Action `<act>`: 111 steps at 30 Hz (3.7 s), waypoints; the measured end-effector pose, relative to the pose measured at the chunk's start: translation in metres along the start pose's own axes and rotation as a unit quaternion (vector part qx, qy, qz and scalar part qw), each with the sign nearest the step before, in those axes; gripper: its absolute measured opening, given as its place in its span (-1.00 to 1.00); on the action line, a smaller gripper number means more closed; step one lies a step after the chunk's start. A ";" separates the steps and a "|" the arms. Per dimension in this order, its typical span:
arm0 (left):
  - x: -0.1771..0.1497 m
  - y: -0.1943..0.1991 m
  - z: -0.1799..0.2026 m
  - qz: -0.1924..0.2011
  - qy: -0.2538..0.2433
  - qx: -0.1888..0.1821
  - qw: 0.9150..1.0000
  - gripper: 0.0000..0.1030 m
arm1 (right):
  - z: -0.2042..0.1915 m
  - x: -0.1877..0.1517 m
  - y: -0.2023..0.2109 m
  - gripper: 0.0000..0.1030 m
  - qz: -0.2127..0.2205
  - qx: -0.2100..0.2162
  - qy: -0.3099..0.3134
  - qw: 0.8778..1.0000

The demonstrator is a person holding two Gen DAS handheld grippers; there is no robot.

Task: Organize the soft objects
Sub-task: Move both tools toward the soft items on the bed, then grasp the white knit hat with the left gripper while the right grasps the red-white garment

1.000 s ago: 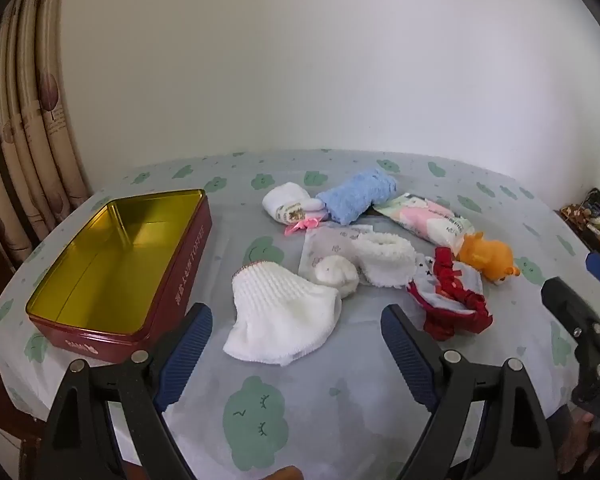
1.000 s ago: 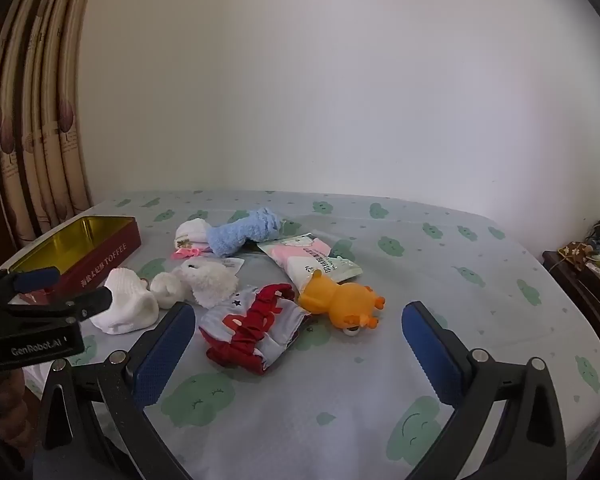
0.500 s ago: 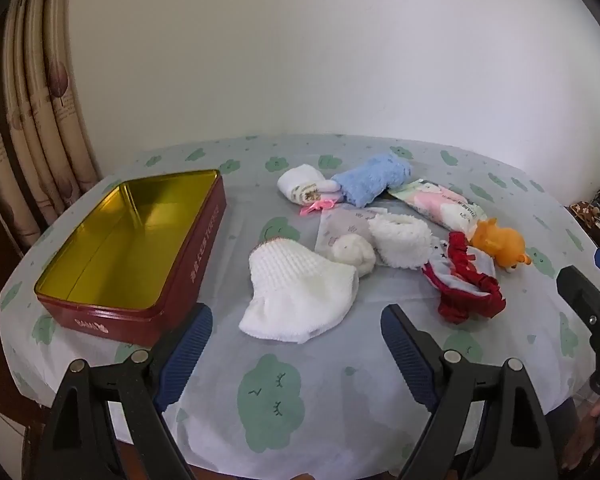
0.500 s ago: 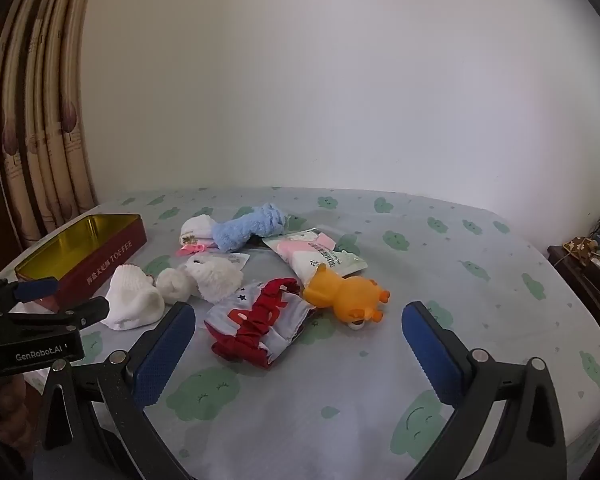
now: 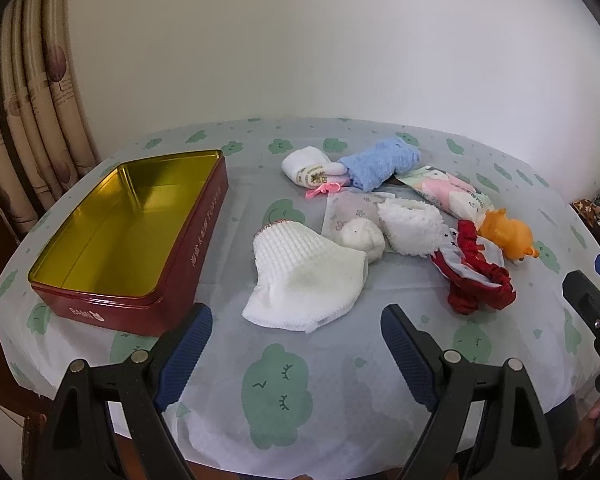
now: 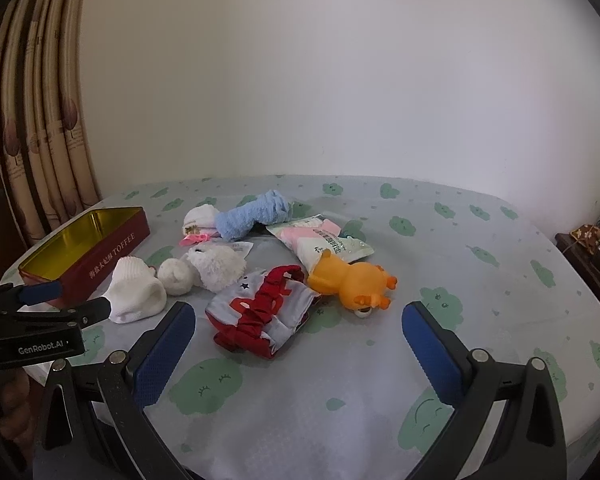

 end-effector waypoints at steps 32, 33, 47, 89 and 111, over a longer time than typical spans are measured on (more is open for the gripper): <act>0.008 -0.020 -0.010 -0.036 0.009 -0.004 0.999 0.72 | 0.001 -0.009 -0.016 1.00 -0.029 0.018 -0.008 0.999; 0.008 -0.020 -0.010 -0.036 0.009 -0.004 0.999 0.72 | 0.000 -0.009 -0.016 1.00 -0.029 0.018 -0.008 0.999; 0.011 -0.029 -0.011 -0.047 0.013 -0.006 0.999 0.72 | 0.000 -0.011 -0.016 1.00 -0.032 0.020 -0.009 0.999; 0.015 -0.005 -0.014 -0.047 0.035 -0.108 0.992 -0.52 | 0.009 -0.002 -0.033 1.00 -0.075 0.076 -0.022 0.994; 0.026 0.029 -0.050 -0.036 0.087 -0.133 0.987 -0.52 | -0.028 0.004 -0.117 -0.47 -0.221 0.088 -0.013 0.971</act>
Point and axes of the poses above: each gripper's, at about its wrist camera, not at the fingertips, and y roughly against the way its jaws point, z to its right, x to its top, the point moved 3 cm from there along -y, roughly the way its jaws point, and after that the axes turned 8 degrees about y, right-handed, at the moved point
